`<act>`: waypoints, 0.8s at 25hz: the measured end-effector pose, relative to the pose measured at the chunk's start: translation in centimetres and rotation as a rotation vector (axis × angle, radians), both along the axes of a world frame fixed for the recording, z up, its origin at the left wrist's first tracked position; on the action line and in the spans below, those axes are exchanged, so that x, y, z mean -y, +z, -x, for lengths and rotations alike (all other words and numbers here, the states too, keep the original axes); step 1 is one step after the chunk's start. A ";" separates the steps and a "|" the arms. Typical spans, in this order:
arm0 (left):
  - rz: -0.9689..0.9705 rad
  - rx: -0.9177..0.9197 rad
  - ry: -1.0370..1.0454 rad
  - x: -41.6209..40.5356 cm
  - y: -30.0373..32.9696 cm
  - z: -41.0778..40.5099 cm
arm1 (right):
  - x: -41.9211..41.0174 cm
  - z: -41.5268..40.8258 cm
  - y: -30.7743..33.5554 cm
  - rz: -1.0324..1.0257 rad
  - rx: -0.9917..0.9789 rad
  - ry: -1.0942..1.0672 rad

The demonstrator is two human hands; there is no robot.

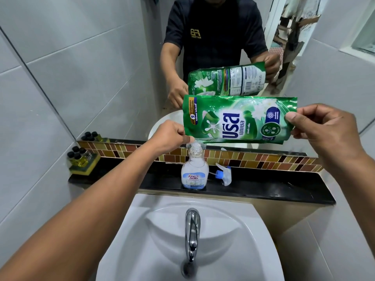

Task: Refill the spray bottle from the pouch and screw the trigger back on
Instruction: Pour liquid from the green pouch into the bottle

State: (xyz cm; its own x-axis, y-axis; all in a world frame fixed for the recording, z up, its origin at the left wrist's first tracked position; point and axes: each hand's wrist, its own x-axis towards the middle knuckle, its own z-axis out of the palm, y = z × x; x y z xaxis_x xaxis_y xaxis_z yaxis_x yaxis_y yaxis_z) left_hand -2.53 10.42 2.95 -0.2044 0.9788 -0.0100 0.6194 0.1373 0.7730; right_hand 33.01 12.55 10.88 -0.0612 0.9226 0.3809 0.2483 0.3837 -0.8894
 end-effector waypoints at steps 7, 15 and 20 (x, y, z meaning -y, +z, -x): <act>-0.014 0.041 0.014 0.0 -0.1 0.2 | -0.4 -0.1 0.8 -0.043 0.023 0.014; -0.017 0.004 0.070 0.8 0.7 -0.8 | -0.8 -0.3 1.0 -0.059 0.060 0.003; -0.033 -0.015 0.079 1.2 1.3 -1.4 | -1.0 -0.4 0.9 -0.056 0.067 -0.001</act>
